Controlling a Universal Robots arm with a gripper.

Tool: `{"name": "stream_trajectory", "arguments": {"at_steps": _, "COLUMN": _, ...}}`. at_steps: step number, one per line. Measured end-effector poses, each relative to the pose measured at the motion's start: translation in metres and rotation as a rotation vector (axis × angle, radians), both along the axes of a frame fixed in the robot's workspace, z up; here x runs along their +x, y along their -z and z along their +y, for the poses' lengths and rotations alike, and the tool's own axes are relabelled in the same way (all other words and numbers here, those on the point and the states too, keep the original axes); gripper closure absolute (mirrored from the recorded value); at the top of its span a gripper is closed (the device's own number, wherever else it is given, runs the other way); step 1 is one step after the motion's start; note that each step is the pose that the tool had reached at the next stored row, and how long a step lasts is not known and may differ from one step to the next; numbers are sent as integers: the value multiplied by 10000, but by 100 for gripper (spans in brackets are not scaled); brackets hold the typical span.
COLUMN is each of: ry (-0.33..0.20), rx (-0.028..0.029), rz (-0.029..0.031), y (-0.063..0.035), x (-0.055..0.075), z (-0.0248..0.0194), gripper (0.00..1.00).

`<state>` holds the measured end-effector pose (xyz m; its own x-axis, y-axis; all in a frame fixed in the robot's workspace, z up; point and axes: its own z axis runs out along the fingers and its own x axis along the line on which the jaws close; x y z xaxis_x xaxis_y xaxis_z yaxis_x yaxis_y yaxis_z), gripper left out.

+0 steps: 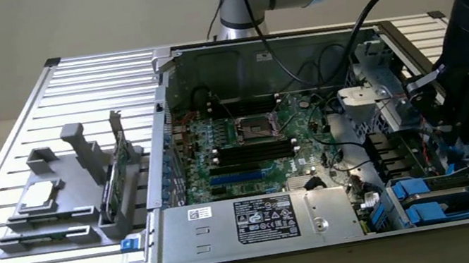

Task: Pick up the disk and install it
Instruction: 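Insert the first disk wire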

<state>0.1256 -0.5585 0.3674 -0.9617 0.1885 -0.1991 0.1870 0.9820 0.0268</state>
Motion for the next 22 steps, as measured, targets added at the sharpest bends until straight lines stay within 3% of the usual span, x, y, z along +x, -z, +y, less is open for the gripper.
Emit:
{"name": "stream_trajectory", "arguments": {"at_steps": 12, "ry": 1346, "rx": 2, "rz": 0, "y": 0, "x": 0, "z": -24, "gripper": 75}}
{"name": "stream_trajectory", "arguments": {"at_steps": 22, "ry": 2452, "rx": 3, "rz": 0, "y": -91, "x": 1, "z": -24, "gripper": 75}}
